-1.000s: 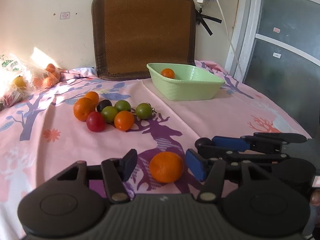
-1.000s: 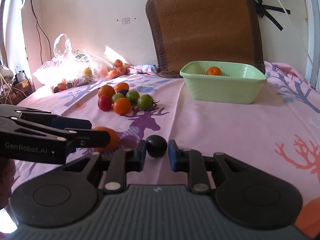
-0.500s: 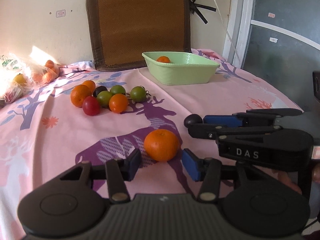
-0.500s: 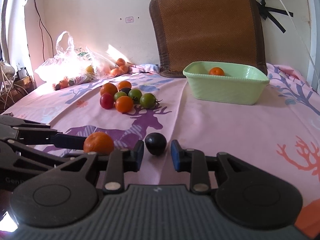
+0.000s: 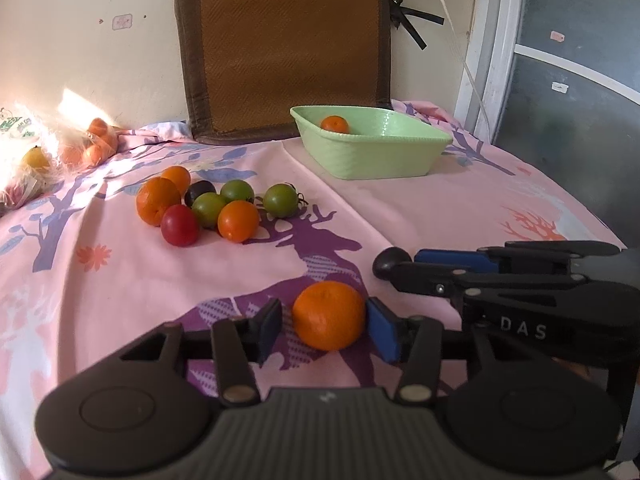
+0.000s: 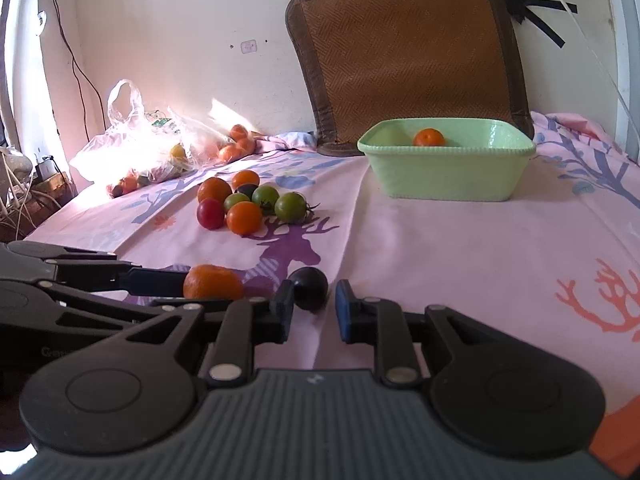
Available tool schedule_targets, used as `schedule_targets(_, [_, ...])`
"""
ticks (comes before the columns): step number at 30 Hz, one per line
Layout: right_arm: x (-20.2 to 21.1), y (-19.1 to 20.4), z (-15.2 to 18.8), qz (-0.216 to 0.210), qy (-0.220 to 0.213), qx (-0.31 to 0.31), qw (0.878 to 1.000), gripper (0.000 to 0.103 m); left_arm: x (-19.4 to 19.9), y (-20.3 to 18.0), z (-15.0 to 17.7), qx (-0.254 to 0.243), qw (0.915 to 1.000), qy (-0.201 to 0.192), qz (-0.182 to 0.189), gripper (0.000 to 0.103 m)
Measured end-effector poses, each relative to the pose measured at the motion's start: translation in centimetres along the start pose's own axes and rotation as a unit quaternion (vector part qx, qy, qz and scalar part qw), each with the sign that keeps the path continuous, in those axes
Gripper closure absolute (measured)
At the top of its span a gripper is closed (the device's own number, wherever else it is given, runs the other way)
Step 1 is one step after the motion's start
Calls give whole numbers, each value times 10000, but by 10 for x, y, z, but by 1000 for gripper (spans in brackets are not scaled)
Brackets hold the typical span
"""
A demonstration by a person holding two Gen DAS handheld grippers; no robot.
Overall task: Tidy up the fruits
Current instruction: 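Carry both fruits to the green basket and release them inside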
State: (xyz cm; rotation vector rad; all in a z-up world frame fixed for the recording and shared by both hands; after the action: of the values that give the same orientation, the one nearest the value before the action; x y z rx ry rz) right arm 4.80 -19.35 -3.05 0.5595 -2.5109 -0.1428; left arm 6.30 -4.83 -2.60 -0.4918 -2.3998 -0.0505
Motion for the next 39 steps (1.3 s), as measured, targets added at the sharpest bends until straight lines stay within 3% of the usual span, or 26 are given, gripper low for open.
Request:
schedule_targets(4, [-3,2,-2,-84,30,30,10000,77,0,2,-3,6,10000,-30,-24,59])
schedule_targets(5, [-3,2,-3,-112,38,27,9999,77,0,2,-3,5,10000,-19,9,64])
schedule_targets(13, [-11,7,-4,-275,205,156,9993,78,5,0,2,-142,9999,-65,-54,65])
schedule_targets(17, [-7,3,-6,-158,27,90,9998,79,3,1,-13,-85,9999,-99,43,66])
schedule_targets(23, [4,-32,-38,485,-604,73,9970,79,-19,-15,-82,-453,9967,-651,196,66])
schedule_targets(29, [-6,-89,-82,1265,-1128,-158,9854,79,-80,-28,-148,-426,9949,-915,90,66])
schedule_targets(34, [-29,-113,-92,1609,-1119,-91,9806,79,-128,-32,-163,-419,9970,-639,-81,65])
schedule_targets(39, [-40,-118,-86,1633,-948,-70,9820,78,-149,-34,-156,-422,9979,-449,-220,65])
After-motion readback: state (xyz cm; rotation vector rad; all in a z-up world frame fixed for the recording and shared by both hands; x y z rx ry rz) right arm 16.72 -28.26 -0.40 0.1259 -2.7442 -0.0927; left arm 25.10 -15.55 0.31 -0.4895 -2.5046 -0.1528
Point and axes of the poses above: each gripper's, at about its wrist camera, not at the fingertips, and x roughly against the way its jaws point, y to its left, z to its underside, the point moved 4 cm from there along -x, roughly the way its jaws point, and after that the axes turned 1 degree about y, right-handed, at the moved point
